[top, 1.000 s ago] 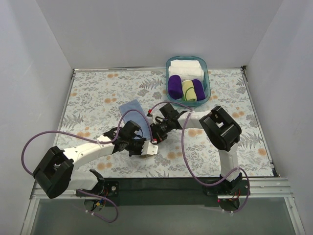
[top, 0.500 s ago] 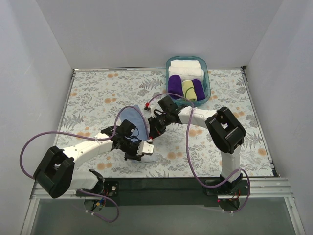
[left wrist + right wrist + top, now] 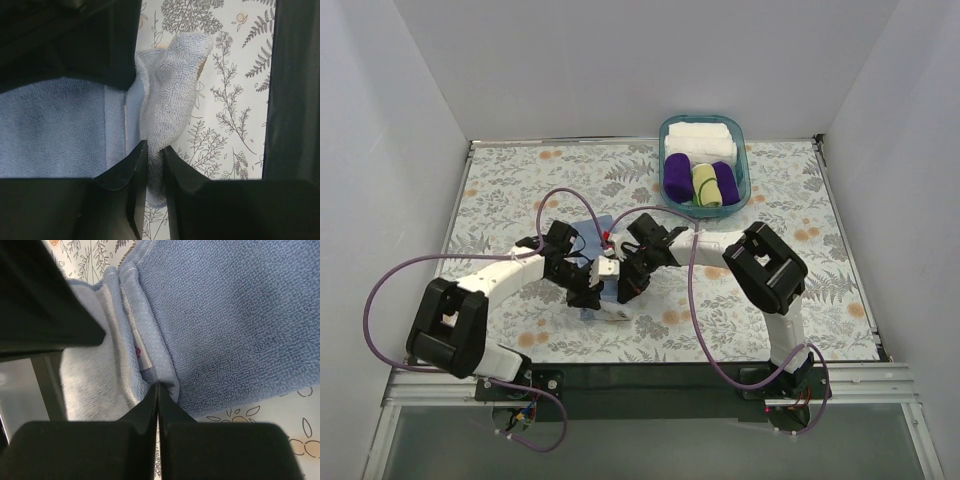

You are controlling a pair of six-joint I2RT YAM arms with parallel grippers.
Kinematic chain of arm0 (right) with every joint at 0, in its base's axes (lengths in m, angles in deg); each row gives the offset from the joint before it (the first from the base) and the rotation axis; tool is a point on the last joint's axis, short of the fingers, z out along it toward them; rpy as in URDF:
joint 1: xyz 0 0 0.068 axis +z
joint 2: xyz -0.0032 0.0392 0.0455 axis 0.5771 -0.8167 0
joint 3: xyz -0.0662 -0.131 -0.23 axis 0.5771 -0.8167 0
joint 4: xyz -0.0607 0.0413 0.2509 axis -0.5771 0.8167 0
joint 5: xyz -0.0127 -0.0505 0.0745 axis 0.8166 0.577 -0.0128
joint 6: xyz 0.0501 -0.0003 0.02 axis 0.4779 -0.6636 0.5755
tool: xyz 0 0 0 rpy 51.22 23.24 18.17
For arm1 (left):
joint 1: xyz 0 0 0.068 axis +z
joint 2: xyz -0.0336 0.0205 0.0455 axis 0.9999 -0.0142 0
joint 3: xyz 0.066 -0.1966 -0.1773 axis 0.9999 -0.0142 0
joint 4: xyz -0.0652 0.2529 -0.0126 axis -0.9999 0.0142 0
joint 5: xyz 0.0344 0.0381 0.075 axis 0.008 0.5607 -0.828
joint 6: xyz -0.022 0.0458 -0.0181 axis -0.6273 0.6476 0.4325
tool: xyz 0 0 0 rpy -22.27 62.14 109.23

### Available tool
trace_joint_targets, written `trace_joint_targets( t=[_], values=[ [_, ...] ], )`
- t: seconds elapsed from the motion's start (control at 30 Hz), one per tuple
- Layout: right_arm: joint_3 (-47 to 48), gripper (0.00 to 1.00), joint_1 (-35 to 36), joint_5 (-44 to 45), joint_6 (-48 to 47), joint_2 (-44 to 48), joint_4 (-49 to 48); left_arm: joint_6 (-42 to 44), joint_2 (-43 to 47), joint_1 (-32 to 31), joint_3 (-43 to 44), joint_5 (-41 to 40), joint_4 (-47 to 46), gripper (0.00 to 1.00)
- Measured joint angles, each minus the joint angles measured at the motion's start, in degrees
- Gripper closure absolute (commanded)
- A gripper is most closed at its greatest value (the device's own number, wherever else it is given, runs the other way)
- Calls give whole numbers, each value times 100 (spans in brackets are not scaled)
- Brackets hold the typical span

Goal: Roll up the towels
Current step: Roll the towel

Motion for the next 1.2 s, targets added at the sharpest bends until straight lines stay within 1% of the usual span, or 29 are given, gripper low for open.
trace_joint_targets(
  t=[0.07, 0.13, 0.23, 0.27, 0.33, 0.37, 0.43, 0.47, 0.53, 0.63, 0.83, 1.07, 1.13, 1.17, 1.2],
  values=[
    [-9, 98, 0, 2, 0, 9, -4, 7, -297, 138, 50, 48, 2, 83],
    [-11, 95, 0, 33, -57, 33, 15, 15, -614, 264, 87, 127, 7, 82],
    [-11, 84, -2, 144, -184, 118, 122, 57, -975, 417, 184, 286, 66, 81],
    [-11, 78, -11, 184, -229, 170, 188, 68, -1051, 457, 214, 334, 90, 80],
    [-20, 76, -48, 271, -315, 317, 317, 83, -1215, 549, 291, 446, 133, 79],
    [-44, 73, -74, 330, -356, 448, 400, 94, -1287, 588, 321, 494, 166, 76],
    [-107, 67, -170, 365, -393, 684, 522, 109, -1401, 649, 380, 573, 238, 75],
    [-140, 62, -212, 365, -415, 813, 555, 118, -1458, 664, 409, 605, 271, 73],
    [-153, 58, -297, 297, -393, 1060, 634, 138, -1541, 684, 452, 647, 326, 73],
    [-160, 58, -352, 61, -367, 1241, 612, 153, -1620, 699, 514, 704, 402, 70],
    [-503, 57, -289, -472, -151, 1224, 463, 164, -1805, 789, 601, 841, 529, 67],
    [-586, 56, -142, -734, 35, 839, 260, 203, -2103, 977, 728, 1108, 713, 67],
    [-586, 59, -120, -728, 74, 756, 181, 221, -2170, 1023, 758, 1174, 765, 67],
    [-584, 67, -109, -721, 96, 717, 133, 243, -2203, 1038, 772, 1202, 787, 66],
    [-577, 73, -98, -688, 127, 680, 98, 264, -2234, 1058, 789, 1228, 817, 64]
  ],
)
